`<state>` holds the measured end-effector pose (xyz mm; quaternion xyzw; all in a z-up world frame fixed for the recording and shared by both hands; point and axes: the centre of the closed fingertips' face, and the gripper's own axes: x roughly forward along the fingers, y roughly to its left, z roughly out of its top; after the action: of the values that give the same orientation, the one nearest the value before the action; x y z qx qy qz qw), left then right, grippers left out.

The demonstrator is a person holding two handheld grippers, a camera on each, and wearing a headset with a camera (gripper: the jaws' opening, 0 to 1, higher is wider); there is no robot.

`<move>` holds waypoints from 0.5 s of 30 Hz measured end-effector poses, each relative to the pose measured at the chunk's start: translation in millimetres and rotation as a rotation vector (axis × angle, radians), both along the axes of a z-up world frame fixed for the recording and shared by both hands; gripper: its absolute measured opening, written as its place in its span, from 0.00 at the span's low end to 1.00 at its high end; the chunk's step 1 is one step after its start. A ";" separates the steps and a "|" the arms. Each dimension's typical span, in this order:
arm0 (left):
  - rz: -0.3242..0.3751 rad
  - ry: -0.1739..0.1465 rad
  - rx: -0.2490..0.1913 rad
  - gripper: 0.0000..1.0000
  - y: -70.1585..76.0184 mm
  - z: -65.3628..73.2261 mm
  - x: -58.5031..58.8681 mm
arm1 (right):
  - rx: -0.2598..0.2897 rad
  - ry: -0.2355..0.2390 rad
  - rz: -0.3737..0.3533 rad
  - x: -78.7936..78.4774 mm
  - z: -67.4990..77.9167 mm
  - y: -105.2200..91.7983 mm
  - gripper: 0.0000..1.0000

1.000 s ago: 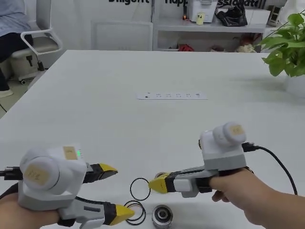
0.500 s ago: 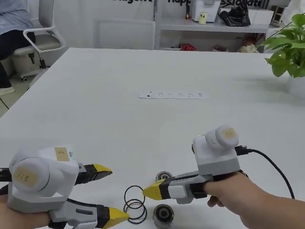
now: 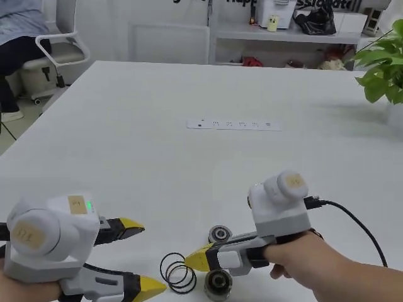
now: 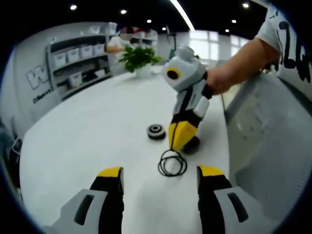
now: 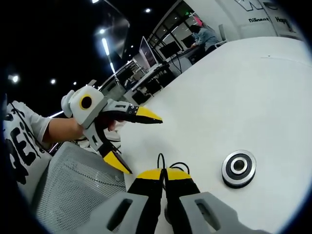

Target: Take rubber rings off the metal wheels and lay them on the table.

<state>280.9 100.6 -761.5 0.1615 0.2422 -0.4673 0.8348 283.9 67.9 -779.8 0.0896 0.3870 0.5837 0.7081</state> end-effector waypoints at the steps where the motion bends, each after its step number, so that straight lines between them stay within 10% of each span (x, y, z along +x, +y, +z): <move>1: -0.001 0.000 0.001 0.62 0.1 -0.2 -0.4 | -0.004 0.001 0.001 -0.3 -0.9 -0.4 0.00; 15: -0.011 0.005 0.007 0.62 -2.0 -3.6 -2.8 | -0.042 0.009 -0.012 0.2 -9.2 -5.2 0.00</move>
<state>278.1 98.6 -765.1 0.1644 0.2450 -0.4716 0.8310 284.1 62.7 -789.0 0.0797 0.4017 0.5707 0.7117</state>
